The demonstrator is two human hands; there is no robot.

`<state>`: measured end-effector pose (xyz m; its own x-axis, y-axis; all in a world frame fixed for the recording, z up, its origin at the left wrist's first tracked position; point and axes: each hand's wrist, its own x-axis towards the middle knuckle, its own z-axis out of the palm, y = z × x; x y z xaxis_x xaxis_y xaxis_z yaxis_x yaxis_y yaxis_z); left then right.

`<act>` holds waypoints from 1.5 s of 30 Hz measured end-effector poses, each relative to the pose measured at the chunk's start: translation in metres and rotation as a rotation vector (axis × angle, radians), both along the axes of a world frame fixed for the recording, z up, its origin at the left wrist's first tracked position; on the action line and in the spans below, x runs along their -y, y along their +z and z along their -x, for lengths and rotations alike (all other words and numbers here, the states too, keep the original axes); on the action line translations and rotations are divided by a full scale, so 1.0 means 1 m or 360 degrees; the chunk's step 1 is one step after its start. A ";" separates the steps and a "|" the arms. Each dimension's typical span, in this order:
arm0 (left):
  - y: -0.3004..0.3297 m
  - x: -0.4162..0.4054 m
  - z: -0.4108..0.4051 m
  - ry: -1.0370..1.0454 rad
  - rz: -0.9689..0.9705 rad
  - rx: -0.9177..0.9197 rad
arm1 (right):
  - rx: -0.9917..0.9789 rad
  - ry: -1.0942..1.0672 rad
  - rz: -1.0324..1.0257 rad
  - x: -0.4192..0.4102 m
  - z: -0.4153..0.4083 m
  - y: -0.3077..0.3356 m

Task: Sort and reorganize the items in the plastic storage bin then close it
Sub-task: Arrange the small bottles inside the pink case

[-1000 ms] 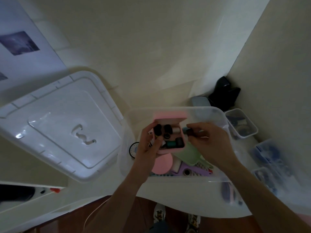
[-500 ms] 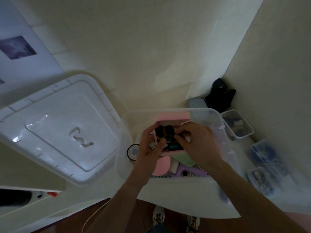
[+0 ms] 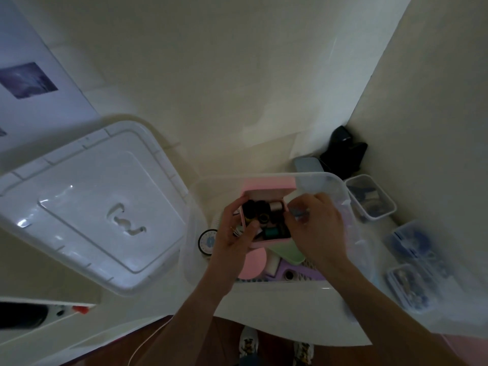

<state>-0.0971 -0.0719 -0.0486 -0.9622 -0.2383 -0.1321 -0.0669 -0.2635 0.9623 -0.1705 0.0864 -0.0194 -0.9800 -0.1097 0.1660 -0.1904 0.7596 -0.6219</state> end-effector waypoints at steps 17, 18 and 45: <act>0.007 -0.003 -0.001 -0.0021 -0.0086 0.0033 | 0.0040 0.0429 0.0103 0.011 -0.003 0.017; 0.006 -0.003 -0.001 -0.0019 -0.0098 0.0039 | 0.0039 0.0417 0.0114 0.010 -0.003 0.017; 0.012 -0.009 -0.007 -0.0076 -0.0122 0.0143 | 0.0088 0.0712 -0.0117 0.006 0.004 0.025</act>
<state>-0.0905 -0.0632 -0.0369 -0.9556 -0.1786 -0.2345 -0.1662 -0.3308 0.9289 -0.1740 0.0802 0.0053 -0.8408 -0.5336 0.0910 -0.4779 0.6527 -0.5879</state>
